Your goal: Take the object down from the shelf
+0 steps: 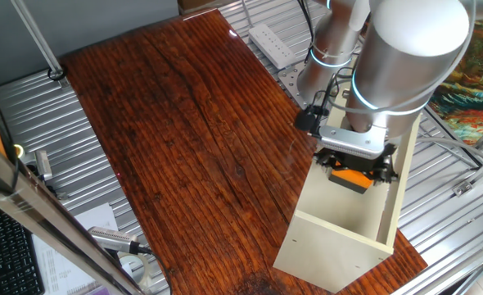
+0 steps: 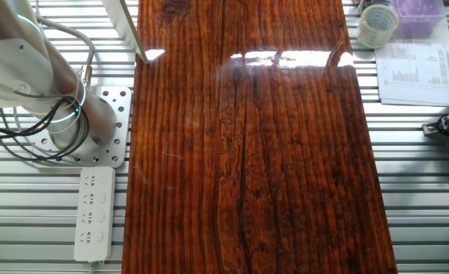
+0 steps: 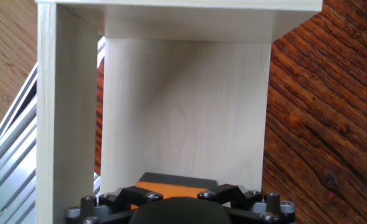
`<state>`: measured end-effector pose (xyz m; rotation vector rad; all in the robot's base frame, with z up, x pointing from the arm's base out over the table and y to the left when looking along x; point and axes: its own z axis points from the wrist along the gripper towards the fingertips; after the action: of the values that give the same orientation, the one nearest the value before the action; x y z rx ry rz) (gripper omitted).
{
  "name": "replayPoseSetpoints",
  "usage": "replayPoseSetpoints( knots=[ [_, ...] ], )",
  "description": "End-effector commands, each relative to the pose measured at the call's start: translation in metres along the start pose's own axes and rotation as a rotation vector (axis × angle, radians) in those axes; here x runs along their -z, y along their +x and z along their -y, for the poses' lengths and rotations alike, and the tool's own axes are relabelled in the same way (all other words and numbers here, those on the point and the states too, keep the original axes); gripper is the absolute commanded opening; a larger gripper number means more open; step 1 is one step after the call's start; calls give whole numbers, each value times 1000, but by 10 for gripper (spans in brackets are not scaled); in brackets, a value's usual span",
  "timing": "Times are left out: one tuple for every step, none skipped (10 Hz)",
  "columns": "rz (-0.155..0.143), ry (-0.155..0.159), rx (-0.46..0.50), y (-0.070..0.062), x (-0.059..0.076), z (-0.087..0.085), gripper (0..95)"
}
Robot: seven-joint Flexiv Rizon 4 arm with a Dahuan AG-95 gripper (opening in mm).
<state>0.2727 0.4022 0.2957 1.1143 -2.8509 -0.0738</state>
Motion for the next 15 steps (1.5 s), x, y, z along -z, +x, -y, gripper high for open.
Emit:
replayPoseSetpoints(
  knots=[
    [-2,-2,3,3,1,-2,950],
    [-2,-2,3,4,1,-3,950],
    [-2,-2,6,6,2,-5,950],
    [0,-1,8,7,2,-5,950],
    [1,-1,8,9,3,-6,760],
    [3,-3,8,9,3,-6,760],
    [1,-1,9,11,3,-6,760],
    [1,0,10,13,3,-6,760],
    [3,0,15,17,4,-6,760],
    [3,-4,18,18,6,-5,760],
    [5,-7,18,19,6,-5,760],
    [5,-8,15,20,6,-6,950],
    [4,-8,14,20,6,-6,760],
    [3,-8,9,20,6,-6,760],
    [1,-7,0,20,6,-6,570]
  ],
)
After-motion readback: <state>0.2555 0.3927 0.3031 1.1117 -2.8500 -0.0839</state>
